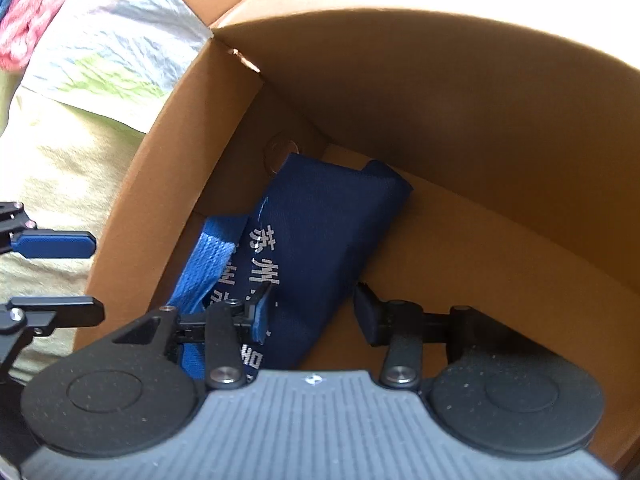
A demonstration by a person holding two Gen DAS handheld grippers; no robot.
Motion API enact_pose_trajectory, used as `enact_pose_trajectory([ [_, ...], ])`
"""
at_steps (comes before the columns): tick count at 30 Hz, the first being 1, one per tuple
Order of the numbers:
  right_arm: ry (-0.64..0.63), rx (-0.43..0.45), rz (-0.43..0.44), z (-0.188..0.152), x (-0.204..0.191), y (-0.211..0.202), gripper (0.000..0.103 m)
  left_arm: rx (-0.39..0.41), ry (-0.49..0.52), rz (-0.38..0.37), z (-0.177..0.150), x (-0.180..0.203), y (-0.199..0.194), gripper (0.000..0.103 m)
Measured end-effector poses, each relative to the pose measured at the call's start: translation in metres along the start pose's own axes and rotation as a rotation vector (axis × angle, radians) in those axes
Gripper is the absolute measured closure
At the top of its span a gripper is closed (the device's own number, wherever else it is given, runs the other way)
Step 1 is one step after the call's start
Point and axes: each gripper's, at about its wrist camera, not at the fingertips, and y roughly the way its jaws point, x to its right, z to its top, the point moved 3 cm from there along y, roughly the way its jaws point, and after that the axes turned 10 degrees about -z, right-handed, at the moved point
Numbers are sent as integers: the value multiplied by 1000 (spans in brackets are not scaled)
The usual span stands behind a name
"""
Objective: Fold shopping bag
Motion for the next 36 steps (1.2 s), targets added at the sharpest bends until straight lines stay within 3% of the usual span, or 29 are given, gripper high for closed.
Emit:
enact_pose_trajectory([
  [6, -2, 19, -34, -28, 55, -64, 63, 3, 20, 4, 0, 1, 3, 52],
  [11, -6, 65, -20, -18, 53, -90, 63, 1, 19, 10, -2, 1, 3, 52],
  [13, -7, 63, -18, -27, 35, -76, 63, 0, 21, 10, -2, 1, 4, 52],
  [19, 55, 67, -14, -12, 47, -88, 63, 2, 18, 10, -3, 0, 4, 52],
  [21, 58, 76, -14, -41, 39, -80, 63, 4, 19, 8, -3, 0, 3, 52],
  [24, 63, 88, -17, -39, 41, -90, 63, 9, 40, 6, -3, 4, 2, 52],
  [26, 61, 102, -28, -62, 31, -84, 63, 8, 55, 11, -3, 8, 0, 52],
  [33, 75, 193, -80, -72, 18, -117, 63, 19, 59, 36, -8, 24, -21, 49],
  [35, 66, 184, -98, -99, 11, -167, 63, 19, 53, 49, -12, 31, -27, 48],
  [36, 64, 184, -104, -109, -3, -156, 63, 18, 49, 58, -14, 33, -30, 48],
])
